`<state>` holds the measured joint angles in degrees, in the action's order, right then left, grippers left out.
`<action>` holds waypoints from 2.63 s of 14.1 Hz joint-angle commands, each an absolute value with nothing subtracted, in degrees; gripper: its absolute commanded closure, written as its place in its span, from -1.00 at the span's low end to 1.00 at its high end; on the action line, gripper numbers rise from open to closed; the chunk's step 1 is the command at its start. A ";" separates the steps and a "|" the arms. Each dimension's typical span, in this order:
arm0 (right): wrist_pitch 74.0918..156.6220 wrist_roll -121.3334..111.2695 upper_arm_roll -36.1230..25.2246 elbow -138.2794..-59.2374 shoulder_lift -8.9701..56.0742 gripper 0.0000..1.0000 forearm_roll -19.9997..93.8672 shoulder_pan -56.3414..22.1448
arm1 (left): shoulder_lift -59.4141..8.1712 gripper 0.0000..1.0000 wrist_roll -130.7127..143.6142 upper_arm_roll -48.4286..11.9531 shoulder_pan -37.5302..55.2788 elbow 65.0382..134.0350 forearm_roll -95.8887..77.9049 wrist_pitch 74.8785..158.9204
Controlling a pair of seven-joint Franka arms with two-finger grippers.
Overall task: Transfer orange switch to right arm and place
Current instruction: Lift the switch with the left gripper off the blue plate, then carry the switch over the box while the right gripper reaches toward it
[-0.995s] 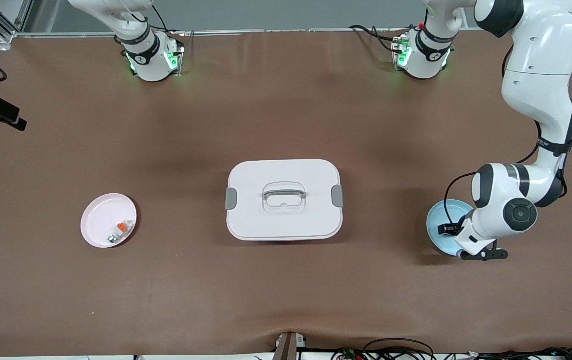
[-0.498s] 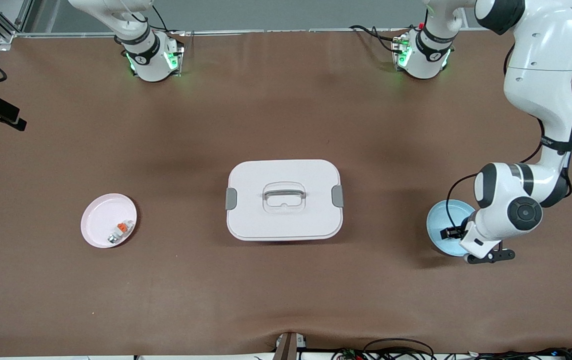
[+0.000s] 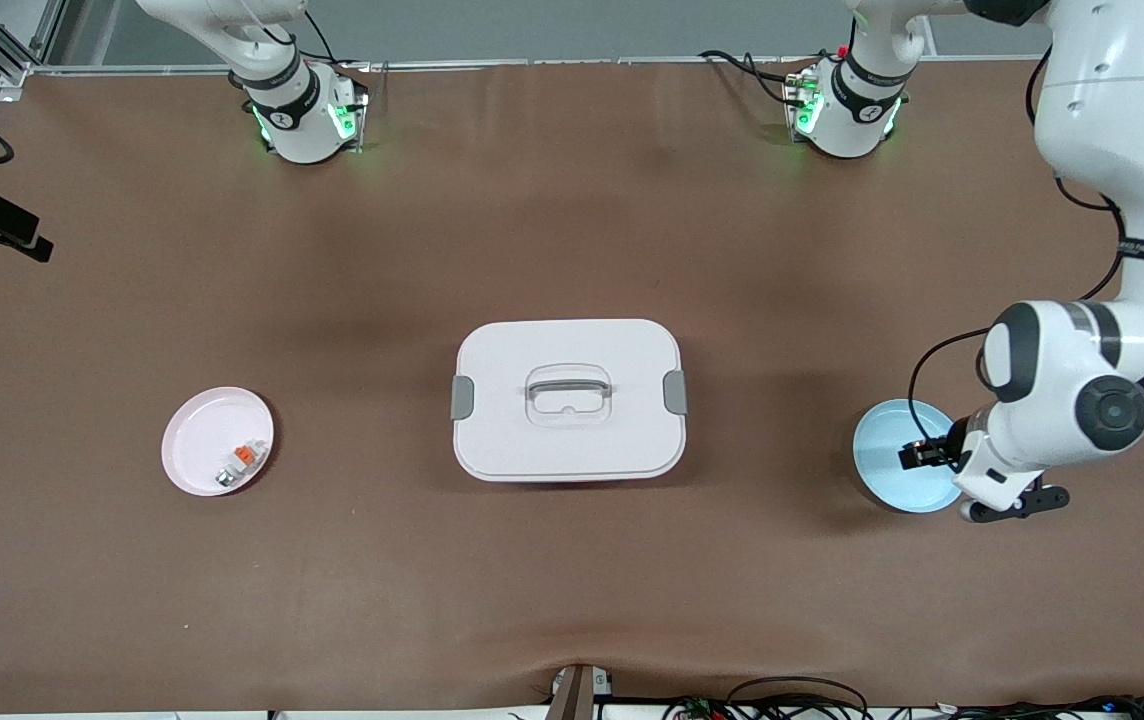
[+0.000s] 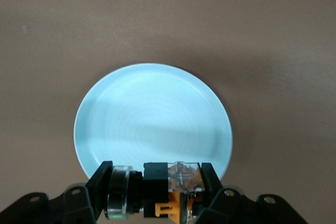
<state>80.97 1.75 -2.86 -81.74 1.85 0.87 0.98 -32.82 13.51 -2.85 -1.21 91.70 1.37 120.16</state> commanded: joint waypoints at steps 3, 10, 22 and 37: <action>80.95 1.32 -2.90 -81.83 1.23 -1.00 0.26 1.14 | -25.85 0.50 15.02 -3.43 -2.20 92.64 -6.22 112.95; 81.04 1.49 -3.16 -81.83 1.32 -1.00 0.97 1.84 | -18.47 0.50 23.62 -3.69 -1.50 92.46 -11.94 105.12; 82.97 18.15 -2.81 -81.83 5.80 -1.00 1.23 1.41 | -15.91 0.50 60.00 -17.57 -1.32 84.91 -14.59 95.89; 82.52 14.06 -2.64 -82.18 5.19 -1.00 18.86 -0.26 | -18.72 0.49 85.68 -22.06 2.89 82.00 -35.23 102.64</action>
